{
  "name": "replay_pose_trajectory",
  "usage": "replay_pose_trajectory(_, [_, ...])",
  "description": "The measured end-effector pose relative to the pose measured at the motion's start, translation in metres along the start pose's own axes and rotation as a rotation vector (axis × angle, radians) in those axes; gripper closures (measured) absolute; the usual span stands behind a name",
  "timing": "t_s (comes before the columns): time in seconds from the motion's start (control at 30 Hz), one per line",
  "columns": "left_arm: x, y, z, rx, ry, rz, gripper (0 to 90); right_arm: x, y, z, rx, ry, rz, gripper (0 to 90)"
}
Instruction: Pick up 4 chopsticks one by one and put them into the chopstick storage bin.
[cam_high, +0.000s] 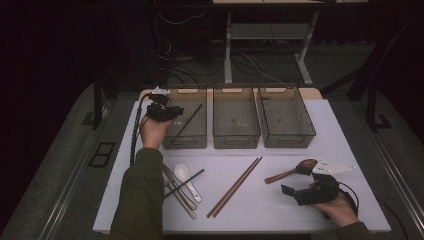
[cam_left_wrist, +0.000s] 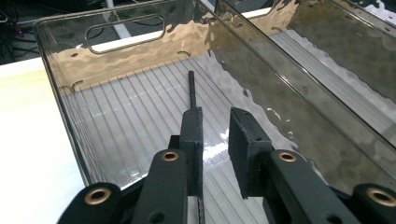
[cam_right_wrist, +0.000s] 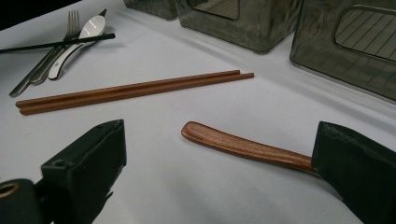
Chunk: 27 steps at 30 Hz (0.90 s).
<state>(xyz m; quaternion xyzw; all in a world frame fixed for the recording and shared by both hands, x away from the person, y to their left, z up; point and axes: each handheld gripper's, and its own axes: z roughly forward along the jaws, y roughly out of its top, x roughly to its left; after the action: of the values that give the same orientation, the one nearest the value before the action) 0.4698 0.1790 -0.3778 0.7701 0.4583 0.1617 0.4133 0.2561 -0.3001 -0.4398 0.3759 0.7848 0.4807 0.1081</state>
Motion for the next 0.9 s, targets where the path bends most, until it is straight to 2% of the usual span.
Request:
replay_pose_trajectory(0.1, [-0.002,0.001,-0.003,-0.012,0.0,0.002,69.5,0.0,0.0,0.0,0.0,0.0,0.001,2.9])
replay_pose_trajectory(0.3, [-0.008,0.003,-0.01,-0.029,-0.018,0.043,62.4,0.0,0.0,0.0,0.001,-0.001,0.002,2.9])
replay_pose_trajectory(0.63, [-0.021,0.002,-0.025,-0.008,-0.078,0.117,49.4,0.0,0.0,0.0,0.001,-0.003,0.0,2.9])
replay_pose_trajectory(0.7, [-0.023,0.001,-0.029,-0.002,-0.085,0.126,47.6,0.0,0.0,0.0,0.002,-0.002,0.002,2.9])
replay_pose_trajectory(0.83, [-0.028,-0.002,-0.037,-0.009,-0.113,0.111,44.2,0.0,0.0,0.0,0.001,-0.002,0.002,2.9])
replay_pose_trajectory(0.9, [-0.032,-0.004,-0.041,-0.006,-0.115,0.128,43.2,0.0,0.0,0.001,0.001,-0.002,0.002,2.9])
